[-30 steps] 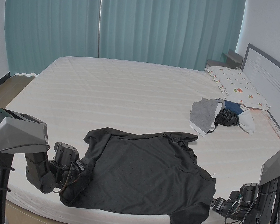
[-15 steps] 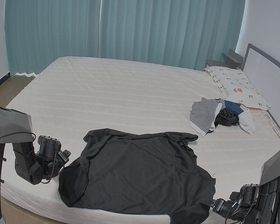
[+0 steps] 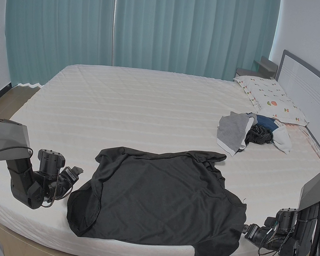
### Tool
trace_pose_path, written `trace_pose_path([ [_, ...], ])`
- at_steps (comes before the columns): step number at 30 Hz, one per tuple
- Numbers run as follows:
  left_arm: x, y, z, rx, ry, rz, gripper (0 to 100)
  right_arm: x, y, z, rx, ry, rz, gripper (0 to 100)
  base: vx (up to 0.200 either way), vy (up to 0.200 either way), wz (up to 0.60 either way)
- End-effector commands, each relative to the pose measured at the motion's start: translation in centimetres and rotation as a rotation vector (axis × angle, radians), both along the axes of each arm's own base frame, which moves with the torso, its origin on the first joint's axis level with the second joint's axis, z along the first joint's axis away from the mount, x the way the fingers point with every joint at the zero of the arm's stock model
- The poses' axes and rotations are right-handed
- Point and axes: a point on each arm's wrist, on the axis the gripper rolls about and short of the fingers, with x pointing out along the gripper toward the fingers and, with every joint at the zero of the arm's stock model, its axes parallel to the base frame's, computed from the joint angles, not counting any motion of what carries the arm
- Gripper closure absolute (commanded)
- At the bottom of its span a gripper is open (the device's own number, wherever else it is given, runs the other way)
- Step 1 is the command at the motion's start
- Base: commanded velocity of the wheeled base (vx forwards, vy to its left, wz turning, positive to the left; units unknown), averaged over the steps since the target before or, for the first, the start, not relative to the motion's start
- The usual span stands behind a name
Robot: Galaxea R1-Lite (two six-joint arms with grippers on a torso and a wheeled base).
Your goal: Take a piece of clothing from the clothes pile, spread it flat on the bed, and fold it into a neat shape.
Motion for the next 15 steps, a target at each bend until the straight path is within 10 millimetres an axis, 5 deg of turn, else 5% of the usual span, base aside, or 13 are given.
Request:
trace_pose_path([
  [1, -0.12, -0.21, 0.27, -0.017, -0.002, -0.023, 0, 0.83, -0.19, 1.16, 0.031, -0.06, -0.035, 0, 0.2, 0.0, 0.0],
  [6, -0.36, -0.79, -0.03, -0.016, 0.012, -0.043, 0, 1.39, -0.2, 1.66, 0.072, -0.076, -0.075, 0, 0.2, 0.0, 0.0],
  [15, -0.4, -1.09, -0.27, -0.016, 0.018, -0.051, 0, 1.36, -0.2, 1.43, 0.071, -0.067, -0.075, 0, 0.0, 0.0, 0.0],
])
